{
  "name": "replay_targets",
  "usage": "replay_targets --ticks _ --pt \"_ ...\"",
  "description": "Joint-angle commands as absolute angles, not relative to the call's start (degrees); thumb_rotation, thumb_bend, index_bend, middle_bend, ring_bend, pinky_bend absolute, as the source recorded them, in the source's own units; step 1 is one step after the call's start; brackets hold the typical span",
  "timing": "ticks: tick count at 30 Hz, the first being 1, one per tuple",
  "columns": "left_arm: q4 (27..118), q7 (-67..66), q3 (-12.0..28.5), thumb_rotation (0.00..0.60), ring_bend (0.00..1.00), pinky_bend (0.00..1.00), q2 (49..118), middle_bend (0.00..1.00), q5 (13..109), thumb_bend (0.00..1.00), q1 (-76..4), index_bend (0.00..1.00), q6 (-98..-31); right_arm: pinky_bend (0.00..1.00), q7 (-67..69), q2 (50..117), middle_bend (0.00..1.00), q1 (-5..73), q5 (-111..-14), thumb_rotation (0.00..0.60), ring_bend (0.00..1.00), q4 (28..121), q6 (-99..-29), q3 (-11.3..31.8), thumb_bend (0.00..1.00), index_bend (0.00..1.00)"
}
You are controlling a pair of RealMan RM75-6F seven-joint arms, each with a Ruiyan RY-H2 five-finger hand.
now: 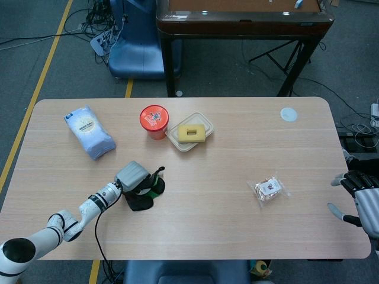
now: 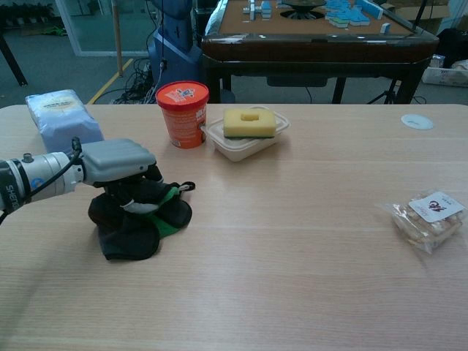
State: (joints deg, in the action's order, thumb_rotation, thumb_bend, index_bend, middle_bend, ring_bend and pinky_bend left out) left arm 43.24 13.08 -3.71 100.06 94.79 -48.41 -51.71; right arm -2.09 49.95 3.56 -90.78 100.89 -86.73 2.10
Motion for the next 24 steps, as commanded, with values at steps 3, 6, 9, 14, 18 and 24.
replay_targets --ticks 3,6,9,14,18,24 --pt "42.9 13.3 -4.6 0.6 0.69 1.0 99.8 0.68 94.6 0.33 -47.4 0.66 -52.2 0.29 -2.1 50.0 0.36 3.6 -90.8 0.6 0.24 100.8 -86.6 2.1 0.28 0.4" --pt "44.4 14.5 -4.8 0.6 0.69 1.0 99.8 0.68 94.9 0.33 -47.2 0.66 -53.1 0.29 -2.0 50.1 0.36 3.5 -91.0 0.6 0.24 100.8 -86.6 2.0 0.28 0.4" --pt "45.2 14.7 -5.3 0.6 0.69 1.0 100.5 0.68 95.7 0.33 -47.5 0.66 -53.4 0.29 -1.9 50.0 0.36 3.4 -90.9 0.6 0.24 100.6 -86.9 2.0 0.28 0.4" --pt "47.1 15.6 -6.4 0.6 0.69 1.0 102.2 0.68 97.8 0.33 -48.6 0.66 -54.3 0.29 -1.8 49.8 0.36 3.0 -90.7 0.6 0.24 100.6 -87.1 2.0 0.28 0.4" --pt "48.6 16.0 -6.4 0.6 0.69 1.0 103.5 0.68 98.8 0.33 -49.4 0.65 -55.5 0.29 -1.6 49.9 0.36 2.8 -90.6 0.6 0.24 100.3 -87.4 1.9 0.28 0.4" --pt "47.0 14.9 -5.7 0.6 0.69 1.0 106.3 0.68 98.5 0.33 -50.8 0.65 -54.1 0.29 -1.2 49.8 0.36 2.3 -90.4 0.6 0.24 100.1 -87.9 1.9 0.28 0.4"
